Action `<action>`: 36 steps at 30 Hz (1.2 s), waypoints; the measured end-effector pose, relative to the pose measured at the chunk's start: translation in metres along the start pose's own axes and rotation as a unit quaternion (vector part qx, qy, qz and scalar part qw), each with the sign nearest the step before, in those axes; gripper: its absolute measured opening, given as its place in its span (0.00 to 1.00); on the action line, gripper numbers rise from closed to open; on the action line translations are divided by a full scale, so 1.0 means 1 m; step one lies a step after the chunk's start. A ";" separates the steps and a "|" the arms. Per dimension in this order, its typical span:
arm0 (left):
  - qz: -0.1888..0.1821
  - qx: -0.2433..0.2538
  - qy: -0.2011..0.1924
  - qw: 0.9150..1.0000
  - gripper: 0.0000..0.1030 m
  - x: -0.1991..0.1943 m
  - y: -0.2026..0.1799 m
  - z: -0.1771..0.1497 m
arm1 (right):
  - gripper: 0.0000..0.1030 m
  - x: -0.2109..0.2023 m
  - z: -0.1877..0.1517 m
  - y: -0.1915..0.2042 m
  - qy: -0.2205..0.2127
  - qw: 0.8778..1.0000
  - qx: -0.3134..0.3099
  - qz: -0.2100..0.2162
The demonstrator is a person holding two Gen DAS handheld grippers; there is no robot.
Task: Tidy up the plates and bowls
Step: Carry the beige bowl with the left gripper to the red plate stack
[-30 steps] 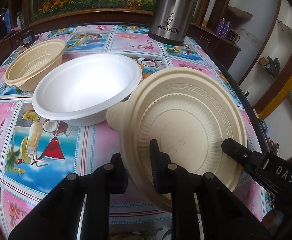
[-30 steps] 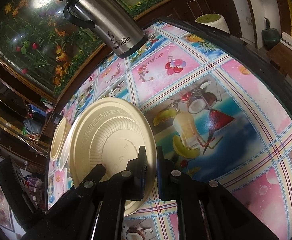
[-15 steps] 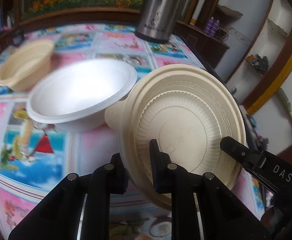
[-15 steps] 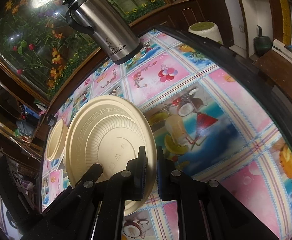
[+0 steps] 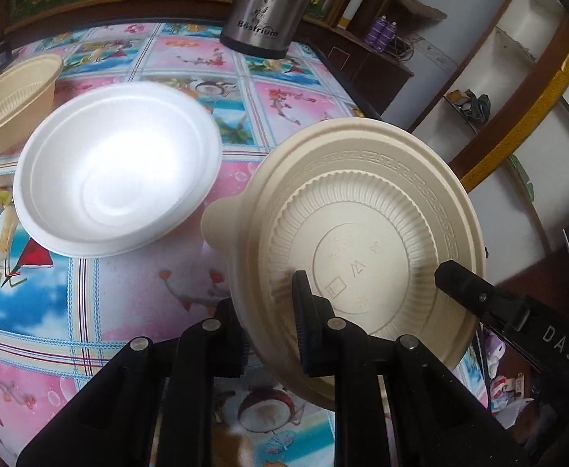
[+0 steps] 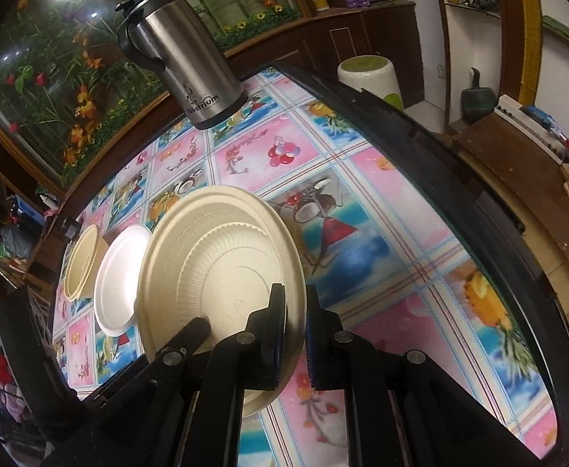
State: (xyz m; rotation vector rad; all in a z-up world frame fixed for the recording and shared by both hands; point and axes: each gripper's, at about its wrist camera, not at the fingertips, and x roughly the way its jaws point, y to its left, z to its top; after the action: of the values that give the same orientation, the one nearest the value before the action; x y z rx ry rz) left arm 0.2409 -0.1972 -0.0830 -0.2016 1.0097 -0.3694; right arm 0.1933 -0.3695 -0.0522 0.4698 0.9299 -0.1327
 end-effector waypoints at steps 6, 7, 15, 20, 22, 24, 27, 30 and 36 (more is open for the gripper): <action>0.003 0.023 -0.026 0.999 0.16 -0.019 -0.012 -0.002 | 0.09 -0.023 -0.004 -0.003 -0.019 1.000 0.003 -0.003; 0.008 0.027 -0.033 0.999 0.16 -0.024 -0.013 -0.003 | 0.09 -0.026 -0.004 -0.002 -0.021 1.000 0.002 -0.001; 0.050 0.017 -0.044 0.998 0.16 -0.048 0.006 -0.016 | 0.09 -0.035 -0.022 0.014 -0.016 0.999 -0.013 0.027; 0.070 0.006 -0.052 0.996 0.16 -0.066 0.022 -0.026 | 0.09 -0.035 -0.035 0.030 -0.010 0.999 -0.027 0.047; 0.076 0.003 -0.057 0.995 0.16 -0.073 0.026 -0.029 | 0.09 -0.036 -0.041 0.037 -0.008 0.998 -0.034 0.053; 0.081 -0.001 -0.061 0.995 0.16 -0.080 0.032 -0.032 | 0.09 -0.038 -0.046 0.043 -0.007 0.997 -0.040 0.059; 0.089 -0.006 -0.067 0.994 0.16 -0.091 0.039 -0.037 | 0.09 -0.040 -0.053 0.054 -0.005 0.996 -0.050 0.069; 0.095 -0.011 -0.071 0.993 0.16 -0.101 0.047 -0.041 | 0.09 -0.041 -0.059 0.063 -0.003 0.995 -0.058 0.077; 0.109 -0.025 -0.078 0.991 0.15 -0.118 0.064 -0.048 | 0.10 -0.043 -0.070 0.082 0.002 0.993 -0.078 0.094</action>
State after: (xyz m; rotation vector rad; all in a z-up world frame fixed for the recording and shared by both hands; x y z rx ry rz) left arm 0.1563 -0.0922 -0.0364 -0.1610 0.8772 -0.1276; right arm 0.1413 -0.2694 -0.0259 0.4094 0.8869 0.1108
